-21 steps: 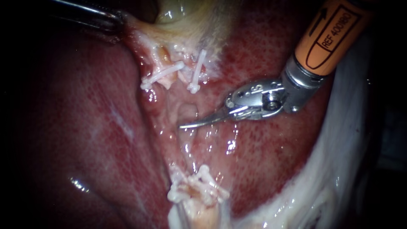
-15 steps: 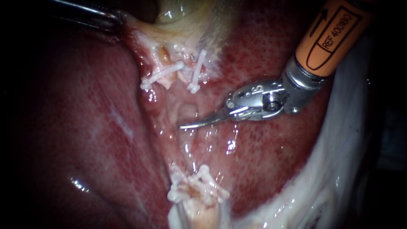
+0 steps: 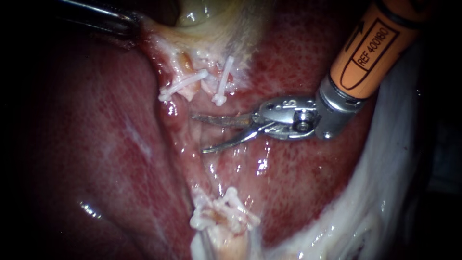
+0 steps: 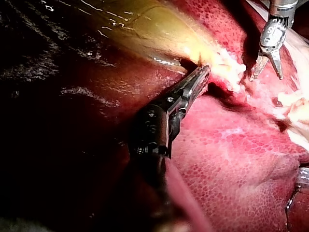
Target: Go back from the cut right tube
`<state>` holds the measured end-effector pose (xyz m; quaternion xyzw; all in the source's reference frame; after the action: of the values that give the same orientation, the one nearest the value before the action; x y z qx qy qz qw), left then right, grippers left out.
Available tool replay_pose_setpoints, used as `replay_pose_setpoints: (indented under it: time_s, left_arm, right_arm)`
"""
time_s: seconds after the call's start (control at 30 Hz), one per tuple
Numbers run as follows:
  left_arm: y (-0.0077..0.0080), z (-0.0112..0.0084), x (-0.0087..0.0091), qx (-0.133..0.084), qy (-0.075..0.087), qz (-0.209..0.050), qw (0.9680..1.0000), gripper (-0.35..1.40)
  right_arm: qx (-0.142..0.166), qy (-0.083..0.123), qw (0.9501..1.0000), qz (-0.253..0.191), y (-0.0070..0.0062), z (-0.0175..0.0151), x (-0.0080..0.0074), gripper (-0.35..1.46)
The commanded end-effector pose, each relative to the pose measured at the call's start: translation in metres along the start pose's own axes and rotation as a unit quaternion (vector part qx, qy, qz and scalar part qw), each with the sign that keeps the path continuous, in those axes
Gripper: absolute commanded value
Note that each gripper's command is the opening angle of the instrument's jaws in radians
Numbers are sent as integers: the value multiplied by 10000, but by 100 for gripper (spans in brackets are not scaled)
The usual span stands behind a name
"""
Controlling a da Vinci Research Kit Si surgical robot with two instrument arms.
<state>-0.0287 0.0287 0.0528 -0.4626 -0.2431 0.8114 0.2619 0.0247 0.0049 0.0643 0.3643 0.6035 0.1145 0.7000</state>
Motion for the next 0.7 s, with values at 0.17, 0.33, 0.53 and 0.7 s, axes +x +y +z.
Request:
replay_pose_setpoints:
  time_s: [0.17, 0.33, 0.53, 0.7]
  left_arm:
    - [0, -1, 0, -5, 0, 1, 10000, -35]
    - [0, -1, 0, -5, 0, 1, 10000, -35]
    - [0, -1, 0, 9, 3, 1, 10000, -35]
    - [0, -1, 0, 9, 3, 1, 10000, -35]
  right_arm:
    - [-644, -1, 9979, -17, -16, -16, -6, 143]
    - [-1394, -204, 9883, -591, -38, -40, -13, 143]
    - [-2032, -1568, 9570, -1355, -59, -72, -18, 145]
    - [-2264, -2246, 9354, -1524, -68, -97, -13, 145]
